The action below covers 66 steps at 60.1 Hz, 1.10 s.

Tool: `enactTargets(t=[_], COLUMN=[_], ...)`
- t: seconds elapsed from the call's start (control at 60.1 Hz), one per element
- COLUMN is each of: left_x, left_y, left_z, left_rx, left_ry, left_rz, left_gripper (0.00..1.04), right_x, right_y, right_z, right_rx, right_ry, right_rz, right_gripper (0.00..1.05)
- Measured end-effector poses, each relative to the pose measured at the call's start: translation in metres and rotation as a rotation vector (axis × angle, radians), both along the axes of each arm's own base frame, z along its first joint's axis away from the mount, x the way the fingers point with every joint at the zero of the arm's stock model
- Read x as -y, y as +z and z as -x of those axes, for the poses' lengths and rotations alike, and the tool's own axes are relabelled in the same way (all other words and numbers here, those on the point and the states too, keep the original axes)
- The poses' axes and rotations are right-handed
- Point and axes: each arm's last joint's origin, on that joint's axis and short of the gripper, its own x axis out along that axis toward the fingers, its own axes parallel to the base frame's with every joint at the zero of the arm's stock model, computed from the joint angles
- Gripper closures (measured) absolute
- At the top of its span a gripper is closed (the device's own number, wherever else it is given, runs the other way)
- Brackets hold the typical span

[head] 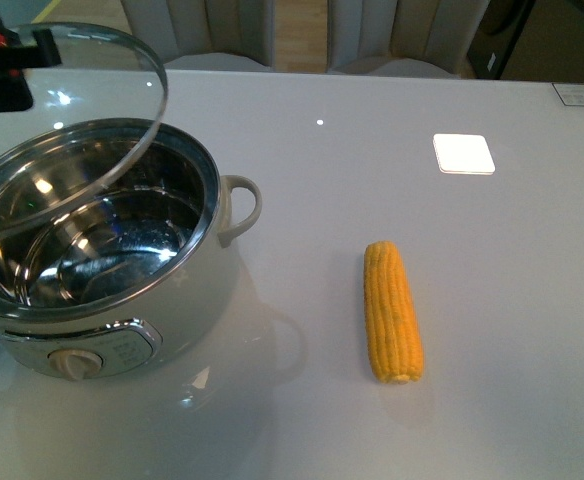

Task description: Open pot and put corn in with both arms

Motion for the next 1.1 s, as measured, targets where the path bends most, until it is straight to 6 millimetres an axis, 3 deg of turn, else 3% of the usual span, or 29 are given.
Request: enactTargets(t=[0.283, 0.449, 0.632, 1.097], left_x=[-0.070, -0.120, -0.158, -0.194], left_y=[0.001, -0.015, -0.038, -0.105], left_z=[-0.003, -0.002, -0.003, -0.013], left_rx=[0.028, -0.005, -0.035, -0.122], left_ry=[0.172, 0.317, 0.443, 0.614], left_rz=[-0.047, -0.064, -0.063, -0.042], left_gripper=[0.60, 0.60, 0.60, 0.60], right_x=[0.000, 0.000, 0.000, 0.000], right_y=[0.000, 0.000, 0.000, 0.000], right_z=[0.000, 0.000, 0.000, 0.000], right_rx=[0.000, 0.000, 0.000, 0.000], right_ry=[0.000, 0.000, 0.000, 0.000], right_rz=[0.000, 0.000, 0.000, 0.000], right_gripper=[0.09, 0.09, 0.09, 0.09])
